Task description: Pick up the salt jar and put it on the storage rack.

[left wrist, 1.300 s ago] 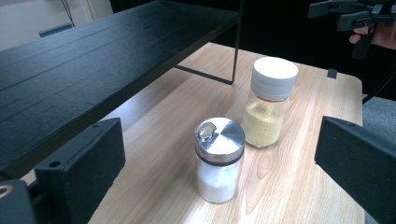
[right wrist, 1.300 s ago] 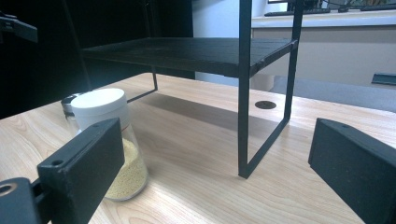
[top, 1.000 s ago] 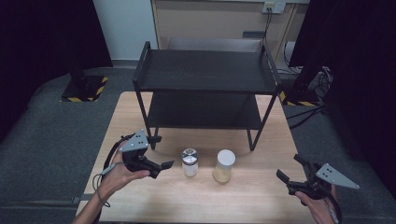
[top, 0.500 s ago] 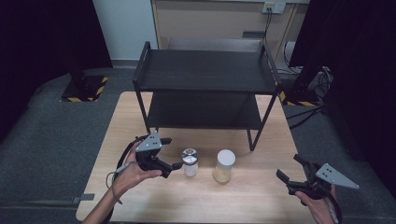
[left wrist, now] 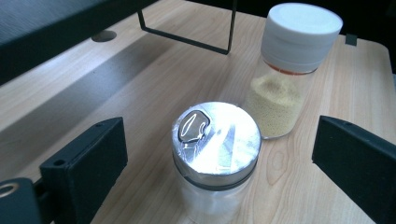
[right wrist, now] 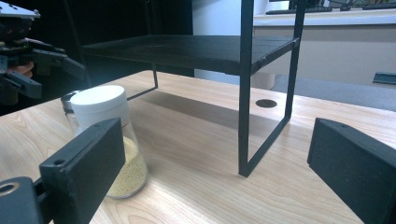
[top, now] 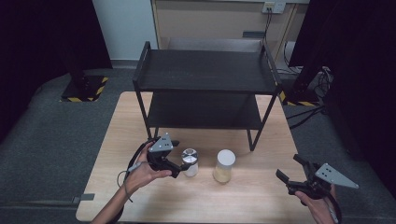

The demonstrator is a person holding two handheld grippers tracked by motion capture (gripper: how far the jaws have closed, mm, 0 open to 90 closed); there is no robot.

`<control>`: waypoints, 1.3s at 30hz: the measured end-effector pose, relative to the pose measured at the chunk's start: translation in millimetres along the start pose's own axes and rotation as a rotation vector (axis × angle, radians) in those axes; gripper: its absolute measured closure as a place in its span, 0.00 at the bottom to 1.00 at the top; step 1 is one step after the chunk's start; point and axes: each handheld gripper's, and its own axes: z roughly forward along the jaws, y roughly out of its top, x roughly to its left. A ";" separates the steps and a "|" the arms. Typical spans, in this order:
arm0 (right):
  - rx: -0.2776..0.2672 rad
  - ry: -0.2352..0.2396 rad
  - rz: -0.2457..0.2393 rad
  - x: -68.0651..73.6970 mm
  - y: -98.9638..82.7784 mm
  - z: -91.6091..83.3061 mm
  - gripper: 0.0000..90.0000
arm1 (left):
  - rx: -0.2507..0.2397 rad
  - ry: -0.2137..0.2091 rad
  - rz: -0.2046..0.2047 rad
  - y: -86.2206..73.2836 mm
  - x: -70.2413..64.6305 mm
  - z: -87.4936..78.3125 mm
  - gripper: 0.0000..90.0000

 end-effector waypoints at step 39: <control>0.008 0.007 -0.008 -0.4 0.7 1.1 0.05 | 0.023 0.004 -0.007 -9.9 0.2 40.1 0.37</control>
